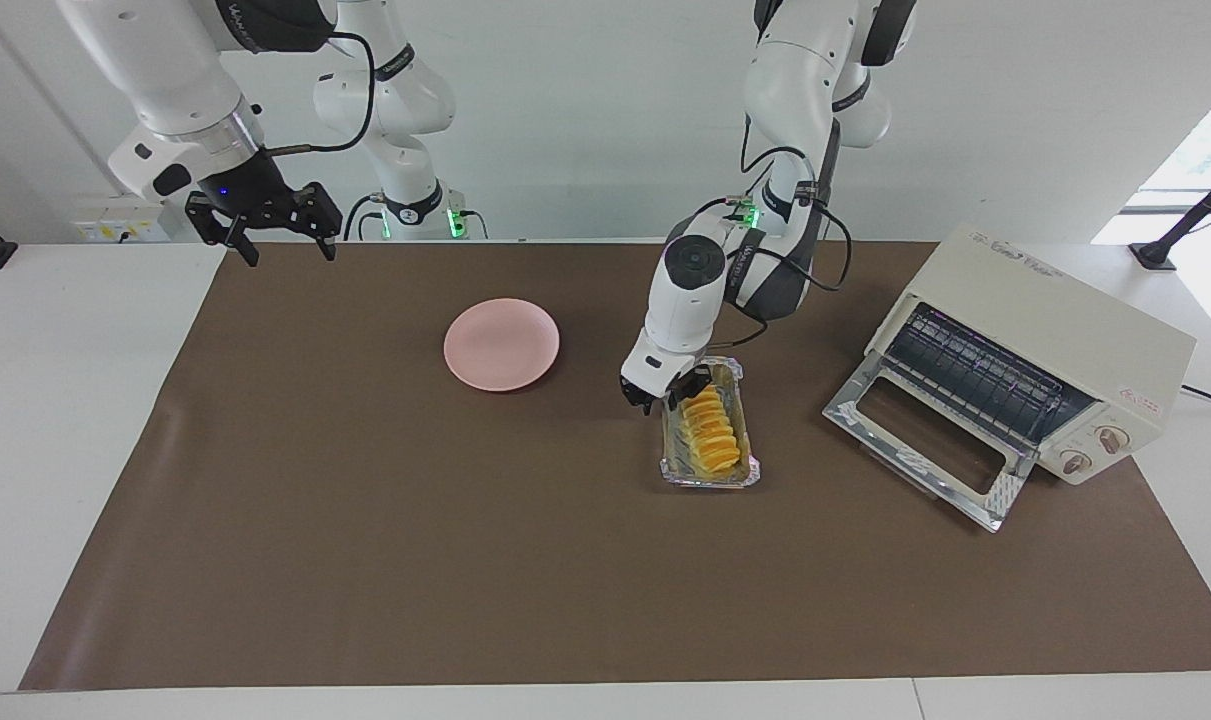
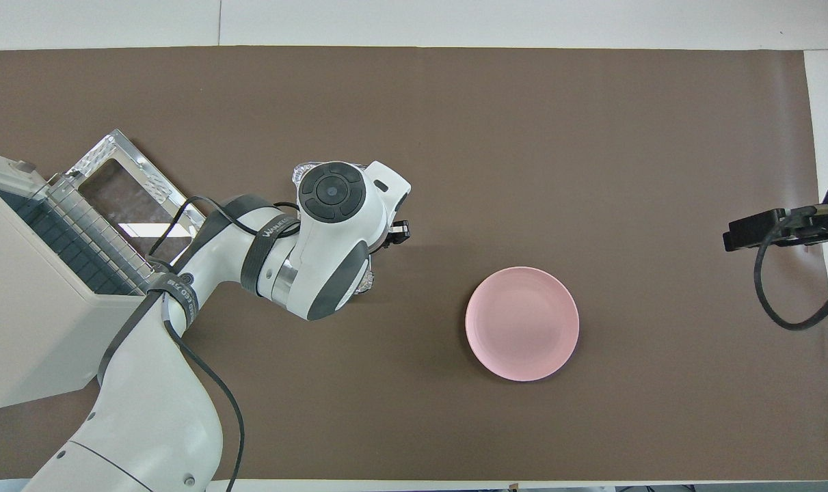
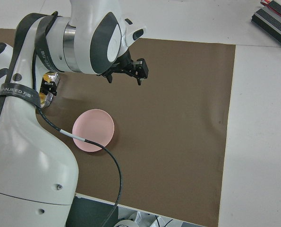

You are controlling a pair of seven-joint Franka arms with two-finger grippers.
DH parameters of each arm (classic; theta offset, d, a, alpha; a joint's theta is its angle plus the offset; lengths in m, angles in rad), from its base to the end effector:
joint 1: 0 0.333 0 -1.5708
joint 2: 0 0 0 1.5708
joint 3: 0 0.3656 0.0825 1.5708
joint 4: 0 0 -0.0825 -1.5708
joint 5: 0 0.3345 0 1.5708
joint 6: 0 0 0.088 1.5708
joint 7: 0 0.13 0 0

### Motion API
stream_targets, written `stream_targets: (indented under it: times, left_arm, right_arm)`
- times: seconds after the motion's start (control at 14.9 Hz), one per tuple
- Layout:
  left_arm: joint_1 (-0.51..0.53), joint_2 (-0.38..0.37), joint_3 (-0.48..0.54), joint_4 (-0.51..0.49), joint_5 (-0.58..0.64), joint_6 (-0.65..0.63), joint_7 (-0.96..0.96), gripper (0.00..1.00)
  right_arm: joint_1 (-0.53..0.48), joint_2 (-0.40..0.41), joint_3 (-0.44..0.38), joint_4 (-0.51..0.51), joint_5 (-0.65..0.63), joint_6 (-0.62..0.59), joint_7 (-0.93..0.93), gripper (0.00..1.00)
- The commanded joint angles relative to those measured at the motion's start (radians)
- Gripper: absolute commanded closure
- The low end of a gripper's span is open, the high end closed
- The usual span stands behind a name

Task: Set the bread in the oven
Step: 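Carry the foil tray with the left gripper toward the toaster oven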

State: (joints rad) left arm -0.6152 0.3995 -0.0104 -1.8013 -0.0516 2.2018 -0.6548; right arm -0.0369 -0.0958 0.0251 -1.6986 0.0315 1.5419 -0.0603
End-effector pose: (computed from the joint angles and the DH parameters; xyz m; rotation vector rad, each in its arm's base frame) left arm 0.5057 -0.3678 0.3775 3.1027 0.0938 -0.0412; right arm 0.4641 -0.0006 0.6415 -3.1080 -0.0750 0.0930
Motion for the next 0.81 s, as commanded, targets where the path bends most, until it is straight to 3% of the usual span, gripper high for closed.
stream_targets:
  times: [0.0, 0.2, 0.47, 0.74]
  left_arm:
    - [-0.006, -0.005, 0.007, -0.012, 0.018, 0.007, -0.019, 1.0]
    - [-0.011, -0.007, 0.012, 0.008, 0.016, -0.042, -0.02, 1.0]
    - [0.011, -0.039, 0.041, 0.135, 0.013, -0.215, -0.039, 1.0]
    - [0.031, -0.038, 0.144, 0.244, 0.006, -0.287, -0.068, 1.0]
  right_arm:
    - [-0.015, -0.018, 0.012, -0.01, -0.013, -0.008, -0.018, 0.0]
    - [-0.017, -0.018, 0.012, -0.01, -0.013, -0.008, -0.018, 0.0]
    - [-0.017, -0.016, 0.012, -0.01, -0.013, -0.008, -0.018, 0.0]
    - [-0.017, -0.018, 0.012, -0.01, -0.013, -0.008, -0.018, 0.0]
